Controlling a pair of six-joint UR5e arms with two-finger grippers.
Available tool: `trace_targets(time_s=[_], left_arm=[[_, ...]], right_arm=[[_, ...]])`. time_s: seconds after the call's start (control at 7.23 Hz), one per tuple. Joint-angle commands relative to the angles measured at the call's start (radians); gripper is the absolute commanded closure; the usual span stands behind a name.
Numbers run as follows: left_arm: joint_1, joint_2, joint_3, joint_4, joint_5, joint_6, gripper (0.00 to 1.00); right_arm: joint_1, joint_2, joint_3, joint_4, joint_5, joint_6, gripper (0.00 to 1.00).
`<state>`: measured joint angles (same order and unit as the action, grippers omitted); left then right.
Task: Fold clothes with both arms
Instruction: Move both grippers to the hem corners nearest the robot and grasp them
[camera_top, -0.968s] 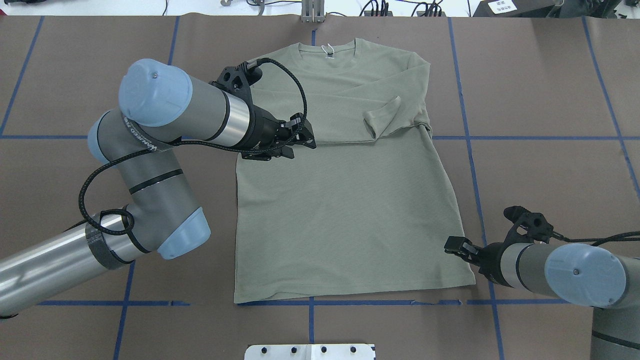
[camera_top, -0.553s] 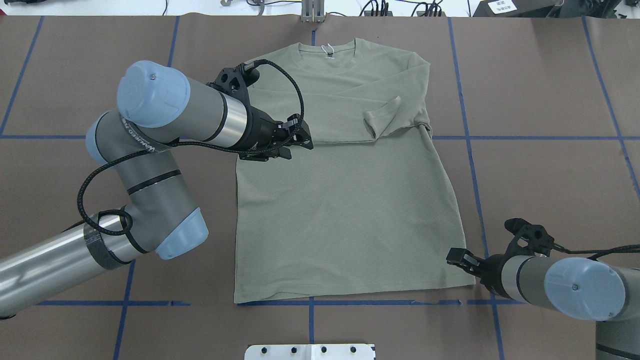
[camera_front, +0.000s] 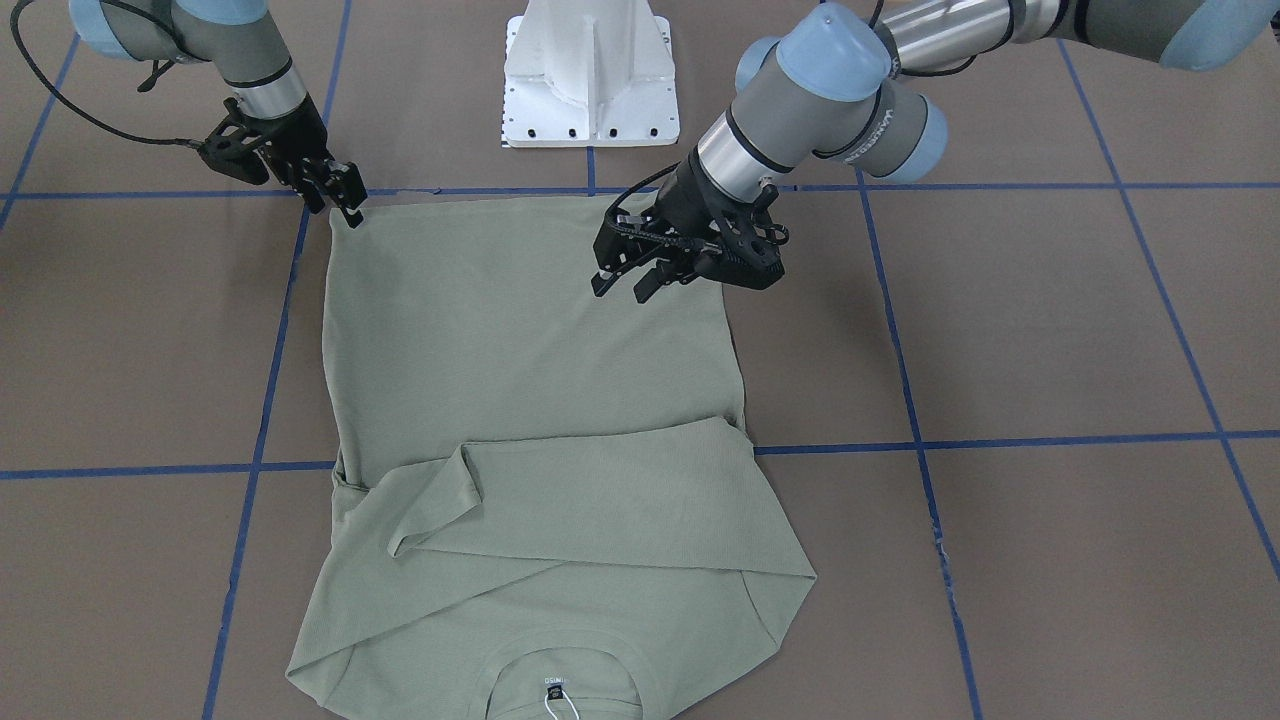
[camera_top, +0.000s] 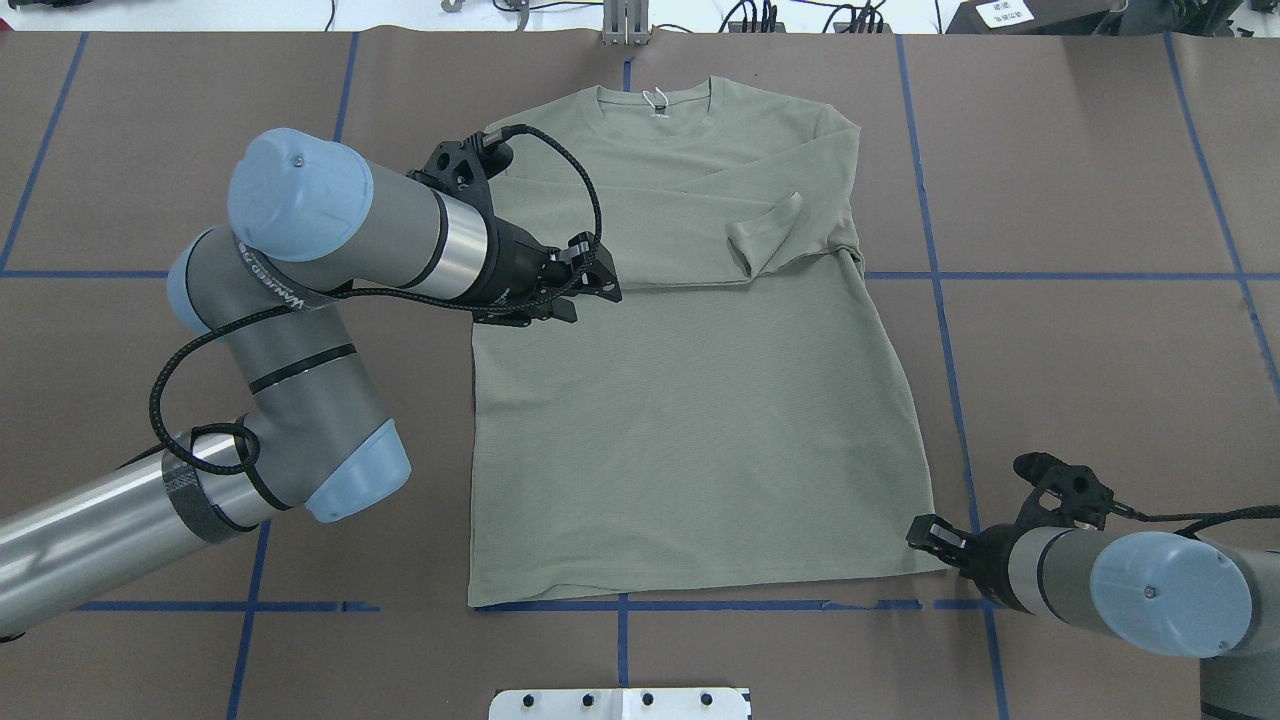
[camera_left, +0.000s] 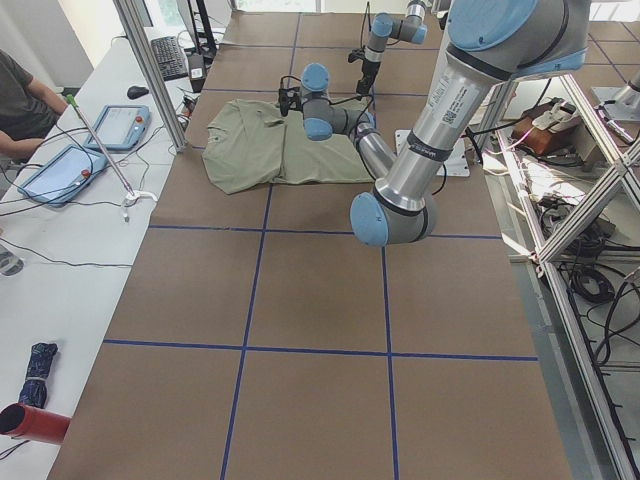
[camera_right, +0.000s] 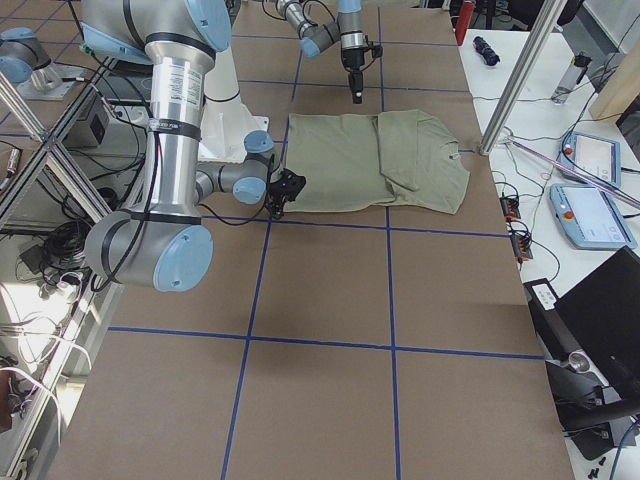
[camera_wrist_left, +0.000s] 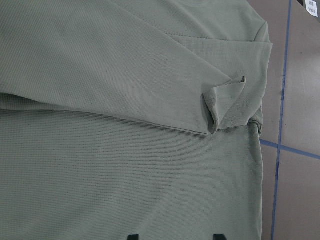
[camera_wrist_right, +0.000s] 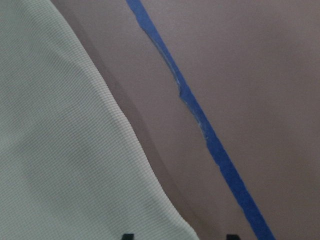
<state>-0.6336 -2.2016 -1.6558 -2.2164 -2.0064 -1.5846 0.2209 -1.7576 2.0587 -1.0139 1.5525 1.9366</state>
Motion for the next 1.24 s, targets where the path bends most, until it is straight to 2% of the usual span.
trace_targets(time_s=[0.0,0.14,0.55,0.83,0.97,1.11], left_arm=[[0.000,0.000,-0.001,0.000,0.000,0.000,0.40],[0.000,-0.001,-0.001,0.000,0.000,0.000,0.40],[0.002,0.003,-0.011,0.012,0.002,-0.009,0.40],[0.011,0.067,-0.068,0.033,0.024,-0.040,0.36],[0.076,0.109,-0.156,0.137,0.110,-0.057,0.36],[0.204,0.202,-0.305,0.315,0.284,-0.060,0.36]], right_arm=[[-0.009,-0.013,0.000,0.000,0.000,0.004,0.75],[-0.011,-0.014,0.001,0.000,0.001,0.002,1.00],[-0.015,-0.014,0.038,0.000,0.011,-0.001,1.00],[-0.011,-0.017,0.063,0.000,0.017,-0.004,1.00],[-0.011,-0.037,0.096,-0.002,0.026,-0.004,1.00],[-0.011,-0.064,0.116,-0.002,0.026,-0.004,1.00]])
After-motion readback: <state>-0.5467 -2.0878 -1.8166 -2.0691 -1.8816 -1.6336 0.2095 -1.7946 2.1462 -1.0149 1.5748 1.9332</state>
